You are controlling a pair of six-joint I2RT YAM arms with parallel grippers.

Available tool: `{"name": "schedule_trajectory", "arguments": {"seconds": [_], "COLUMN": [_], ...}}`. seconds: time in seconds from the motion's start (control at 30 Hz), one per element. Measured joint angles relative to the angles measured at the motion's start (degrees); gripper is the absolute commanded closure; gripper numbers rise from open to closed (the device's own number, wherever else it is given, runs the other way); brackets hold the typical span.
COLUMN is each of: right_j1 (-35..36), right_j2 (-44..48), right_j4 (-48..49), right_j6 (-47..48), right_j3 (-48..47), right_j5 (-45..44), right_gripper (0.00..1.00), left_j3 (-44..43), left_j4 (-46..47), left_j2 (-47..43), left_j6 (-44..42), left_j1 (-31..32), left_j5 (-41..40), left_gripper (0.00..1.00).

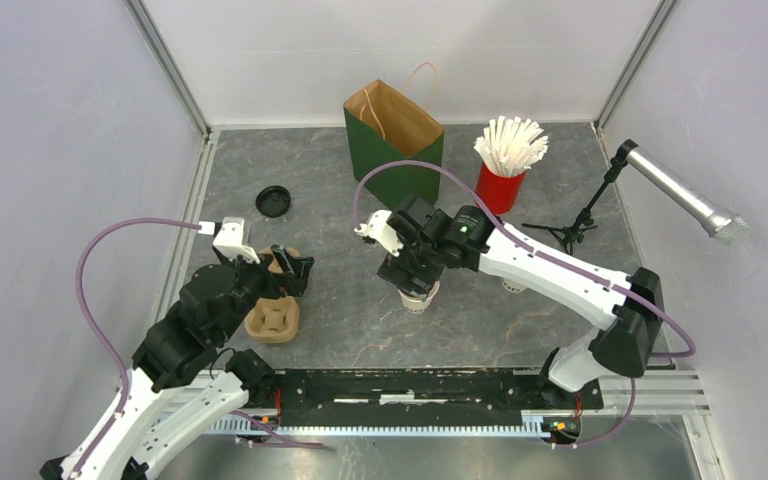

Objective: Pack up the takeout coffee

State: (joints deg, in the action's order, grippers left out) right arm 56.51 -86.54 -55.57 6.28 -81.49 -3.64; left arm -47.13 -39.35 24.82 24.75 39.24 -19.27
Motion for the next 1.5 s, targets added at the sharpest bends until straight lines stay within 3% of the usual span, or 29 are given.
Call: {"name": "schedule_trajectory", "arguments": {"seconds": [0.4,1.5], "right_j1": [-0.8,-1.2], "right_j2": [-7.0,-13.0], "right_j4": [-7.7,-8.8], "right_j6": [1.7,3.0], "right_j3": [-8.0,-8.0], "right_j5": [0.6,0.0], "right_gripper": [0.17,0.12], "left_j3": [0.5,0.7], "left_j4": [0.0,0.0], "left_j2": [-0.1,-0.2], "left_j6": [-0.4,-0.4], "left_j1": [0.0,0.0], "left_j5": [0.0,0.0], "left_gripper": [0.00,0.00]}}
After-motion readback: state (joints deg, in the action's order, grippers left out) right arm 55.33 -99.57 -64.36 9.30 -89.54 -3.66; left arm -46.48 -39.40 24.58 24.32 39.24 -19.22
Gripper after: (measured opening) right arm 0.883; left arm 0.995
